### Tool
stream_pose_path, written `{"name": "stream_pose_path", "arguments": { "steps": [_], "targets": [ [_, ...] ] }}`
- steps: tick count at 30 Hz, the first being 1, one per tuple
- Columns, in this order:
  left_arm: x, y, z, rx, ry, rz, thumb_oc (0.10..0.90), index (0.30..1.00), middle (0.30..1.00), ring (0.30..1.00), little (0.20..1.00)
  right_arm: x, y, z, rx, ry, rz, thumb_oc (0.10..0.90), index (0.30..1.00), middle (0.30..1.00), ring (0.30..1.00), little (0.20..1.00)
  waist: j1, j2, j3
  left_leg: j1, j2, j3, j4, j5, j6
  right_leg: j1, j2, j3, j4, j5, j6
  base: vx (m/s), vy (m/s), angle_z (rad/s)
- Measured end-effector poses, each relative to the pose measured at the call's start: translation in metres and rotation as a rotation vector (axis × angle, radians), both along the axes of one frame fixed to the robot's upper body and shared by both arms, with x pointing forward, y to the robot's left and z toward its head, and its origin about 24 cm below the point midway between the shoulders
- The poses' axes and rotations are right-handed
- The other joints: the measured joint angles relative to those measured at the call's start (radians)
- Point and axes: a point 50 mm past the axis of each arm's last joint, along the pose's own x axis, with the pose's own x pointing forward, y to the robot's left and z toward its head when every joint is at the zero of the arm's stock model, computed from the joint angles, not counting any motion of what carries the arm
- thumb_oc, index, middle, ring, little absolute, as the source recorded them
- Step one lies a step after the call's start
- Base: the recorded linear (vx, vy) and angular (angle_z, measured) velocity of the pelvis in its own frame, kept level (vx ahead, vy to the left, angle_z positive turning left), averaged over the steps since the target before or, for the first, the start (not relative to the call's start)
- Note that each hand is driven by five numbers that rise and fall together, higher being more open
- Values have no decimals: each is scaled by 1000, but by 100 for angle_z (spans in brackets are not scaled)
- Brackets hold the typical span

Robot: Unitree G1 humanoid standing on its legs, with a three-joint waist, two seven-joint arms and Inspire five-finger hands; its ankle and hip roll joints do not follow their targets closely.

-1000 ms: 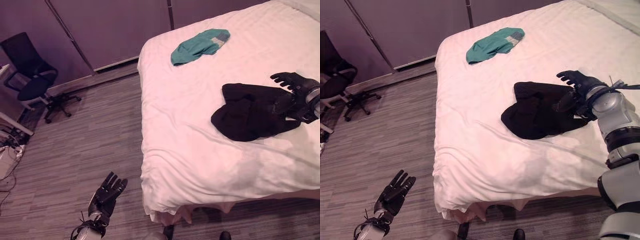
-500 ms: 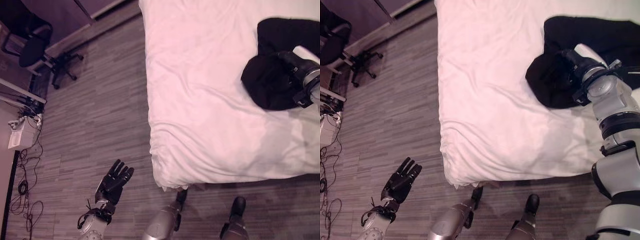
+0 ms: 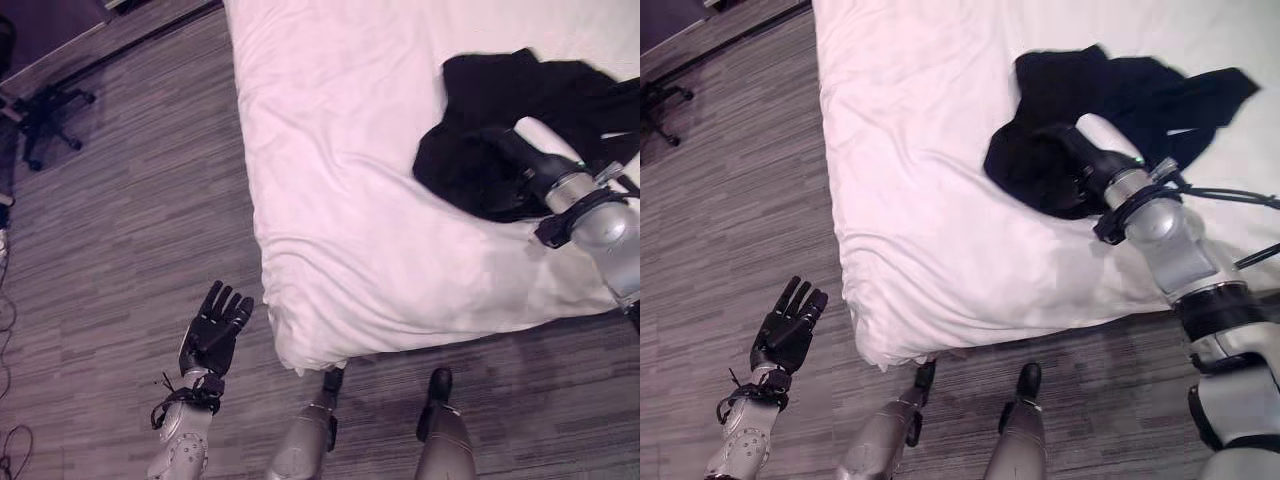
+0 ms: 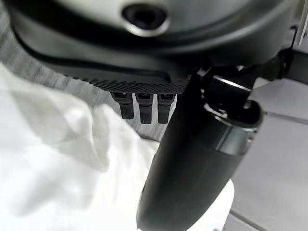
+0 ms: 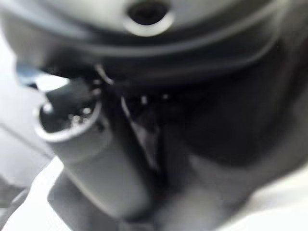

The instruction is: Pick up bed clothes into laundry basket.

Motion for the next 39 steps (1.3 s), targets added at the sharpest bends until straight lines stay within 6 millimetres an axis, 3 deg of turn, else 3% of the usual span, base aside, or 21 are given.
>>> {"name": "stream_pose_path", "arguments": {
  "steps": [4, 11, 15, 19, 21, 25, 29, 31, 39],
  "targets": [
    [7, -1, 5, -2, -21, 21, 800, 900, 900, 900, 900, -10, -1, -10, 92, -8, 28, 400, 300, 300, 300, 300, -7, -11, 0, 3, 8, 16, -7, 0, 0, 4, 9, 3, -19, 14, -7, 26, 45, -6],
    [-2, 13, -4, -22, 21, 116, 800, 900, 900, 900, 900, -41, -34, -33, 282, -43, -67, 400, 300, 300, 300, 300, -22, -38, 12, 90, 18, 45, -54, 0, 1, 106, 28, 21, -127, 63, 5, 60, 43, -14],
    [-10, 21, -10, -35, 47, 181, 800, 900, 900, 900, 900, -53, -56, -24, 326, -129, -172, 400, 300, 300, 300, 300, -68, -53, 13, 138, 19, 72, -83, -3, 10, 173, 32, 32, -222, 108, 15, 105, 21, -16],
    [-12, 19, -11, -45, 49, 186, 800, 900, 900, 900, 900, -74, -89, 13, 361, -344, -308, 400, 300, 300, 300, 300, -125, -74, -1, 189, 17, 93, -109, -7, 16, 250, 33, 45, -318, 148, 26, 54, 8, -12],
    [-7, 16, -9, -58, 36, 183, 800, 900, 900, 900, 900, -90, -103, 38, 291, -418, -347, 400, 300, 300, 300, 300, -147, -82, -2, 211, 12, 104, -116, -9, 19, 274, 35, 57, -347, 162, 25, 35, 7, -19],
    [-10, 23, -11, -59, 63, 235, 800, 900, 900, 900, 900, -102, -115, 54, 274, -508, -409, 400, 300, 300, 300, 300, -209, -127, -34, 255, 16, 138, -116, -17, 18, 321, 46, 78, -388, 173, 23, 36, 15, -20],
    [-21, 33, -20, -52, 118, 284, 800, 900, 900, 900, 900, -116, -130, 60, 265, -560, -484, 400, 300, 300, 300, 300, -241, -130, -65, 283, 23, 161, -117, -35, 20, 343, 56, 96, -396, 176, 26, 32, 19, -19],
    [-26, 34, -28, -54, 159, 300, 800, 900, 900, 900, 900, -120, -137, 54, 260, -545, -525, 400, 300, 300, 300, 300, -242, -132, -103, 292, 21, 186, -117, -47, 21, 340, 57, 115, -398, 177, 28, 22, 7, -25],
    [-46, 44, -43, -57, 247, 382, 800, 900, 900, 900, 900, -124, -132, 33, 214, -484, -528, 400, 300, 300, 300, 300, -276, -135, -159, 318, 15, 242, -117, -59, 34, 333, 63, 178, -404, 190, 37, 5, -2, -21]
  ]
}}
